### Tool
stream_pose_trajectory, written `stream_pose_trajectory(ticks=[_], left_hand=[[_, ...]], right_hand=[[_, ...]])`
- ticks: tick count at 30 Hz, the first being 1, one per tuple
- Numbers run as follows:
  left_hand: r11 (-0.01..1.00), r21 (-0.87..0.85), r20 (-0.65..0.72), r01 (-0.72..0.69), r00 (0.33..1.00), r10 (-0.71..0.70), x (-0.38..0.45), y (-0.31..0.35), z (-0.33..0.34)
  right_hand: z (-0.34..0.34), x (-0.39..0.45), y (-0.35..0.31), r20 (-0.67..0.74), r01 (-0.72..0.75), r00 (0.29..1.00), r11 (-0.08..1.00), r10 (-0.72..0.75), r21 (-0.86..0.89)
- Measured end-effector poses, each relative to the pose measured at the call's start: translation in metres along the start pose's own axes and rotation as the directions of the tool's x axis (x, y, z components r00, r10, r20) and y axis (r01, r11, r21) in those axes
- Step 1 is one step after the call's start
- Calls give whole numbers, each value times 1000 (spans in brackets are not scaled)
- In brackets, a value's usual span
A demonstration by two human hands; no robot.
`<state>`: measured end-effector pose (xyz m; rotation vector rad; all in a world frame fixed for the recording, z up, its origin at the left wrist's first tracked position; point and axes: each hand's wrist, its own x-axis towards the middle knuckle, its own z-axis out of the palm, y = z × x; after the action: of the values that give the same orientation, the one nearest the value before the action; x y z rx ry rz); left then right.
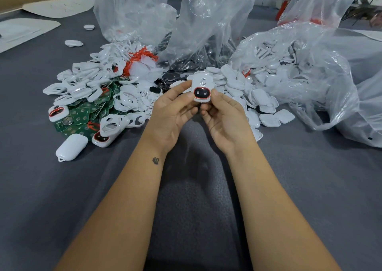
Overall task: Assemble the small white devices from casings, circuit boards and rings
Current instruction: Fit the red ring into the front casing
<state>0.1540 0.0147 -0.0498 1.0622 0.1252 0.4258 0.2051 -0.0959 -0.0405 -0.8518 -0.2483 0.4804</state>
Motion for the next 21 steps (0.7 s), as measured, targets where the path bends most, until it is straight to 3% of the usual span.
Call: stream_pose_trajectory(ticks=[9,13,18,21], left_hand=[[999,50,59,12,998,-15,-2,0,-1],[999,35,23,41,999,-42,0,-3,0],[1000,3,28,8,1000,-8,1,-5,0],[1000,-1,-67,16,998,-16,2,-6,1]], right_hand=[[-2,1,0,21,4,1000,1000,-4,11],[-1,2,3,-33,1,999,999,-3,-54],[0,0,2,12,12,1000,999,-11,-50],[-1,0,4,-33,59,997,989,-65,-138]])
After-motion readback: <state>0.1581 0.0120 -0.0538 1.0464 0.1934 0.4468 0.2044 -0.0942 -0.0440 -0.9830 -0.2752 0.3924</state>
